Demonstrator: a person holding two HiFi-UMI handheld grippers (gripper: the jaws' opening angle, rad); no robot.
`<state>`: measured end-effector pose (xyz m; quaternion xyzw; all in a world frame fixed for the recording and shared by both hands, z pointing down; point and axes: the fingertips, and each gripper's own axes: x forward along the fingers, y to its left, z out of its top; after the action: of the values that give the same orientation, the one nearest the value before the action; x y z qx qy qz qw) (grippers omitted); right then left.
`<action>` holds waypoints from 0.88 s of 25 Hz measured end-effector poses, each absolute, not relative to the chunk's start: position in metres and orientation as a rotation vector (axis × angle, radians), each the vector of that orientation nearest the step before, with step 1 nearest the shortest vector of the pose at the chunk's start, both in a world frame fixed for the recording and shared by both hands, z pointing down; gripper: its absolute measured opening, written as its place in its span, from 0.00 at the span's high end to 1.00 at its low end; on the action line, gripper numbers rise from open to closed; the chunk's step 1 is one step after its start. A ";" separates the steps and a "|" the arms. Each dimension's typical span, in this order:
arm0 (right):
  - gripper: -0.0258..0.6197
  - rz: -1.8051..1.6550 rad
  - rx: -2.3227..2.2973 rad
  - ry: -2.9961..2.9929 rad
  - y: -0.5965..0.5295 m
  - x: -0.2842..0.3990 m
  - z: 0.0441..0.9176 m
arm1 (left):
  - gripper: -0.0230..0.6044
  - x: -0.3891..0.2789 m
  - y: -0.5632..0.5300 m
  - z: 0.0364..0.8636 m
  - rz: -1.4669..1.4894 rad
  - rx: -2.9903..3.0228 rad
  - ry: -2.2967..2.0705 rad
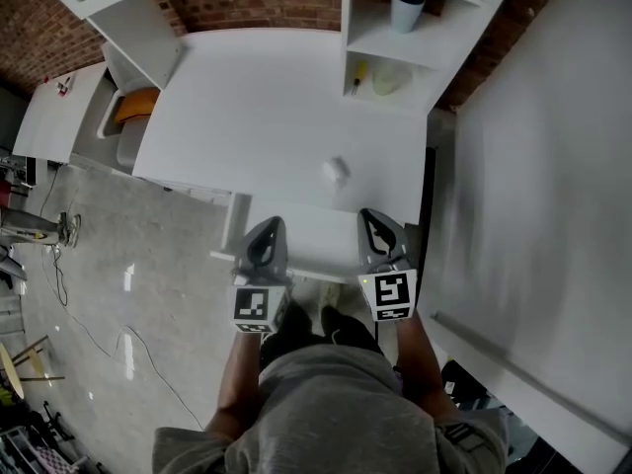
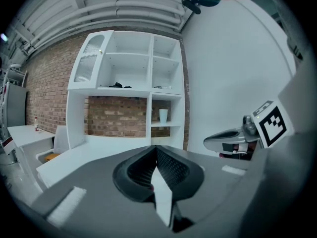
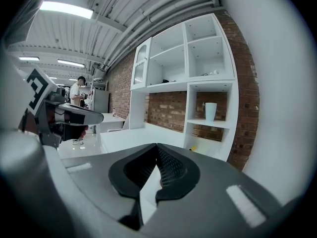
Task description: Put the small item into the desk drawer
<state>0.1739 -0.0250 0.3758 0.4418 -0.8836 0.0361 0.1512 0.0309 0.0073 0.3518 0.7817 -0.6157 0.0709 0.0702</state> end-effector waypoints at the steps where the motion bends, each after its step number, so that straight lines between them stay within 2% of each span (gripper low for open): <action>1: 0.96 0.109 1.263 -2.535 -0.028 0.173 0.379 | 0.94 0.030 0.004 0.354 0.218 2.347 -1.852; 22: 0.96 0.222 1.212 -2.439 -0.079 0.137 0.464 | 0.94 0.009 -0.054 0.437 0.293 2.307 -1.704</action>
<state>0.1367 -0.0787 0.4645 0.4344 -0.8739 0.0795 0.2032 0.0093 -0.0539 0.4372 0.7934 -0.5862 0.1009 0.1289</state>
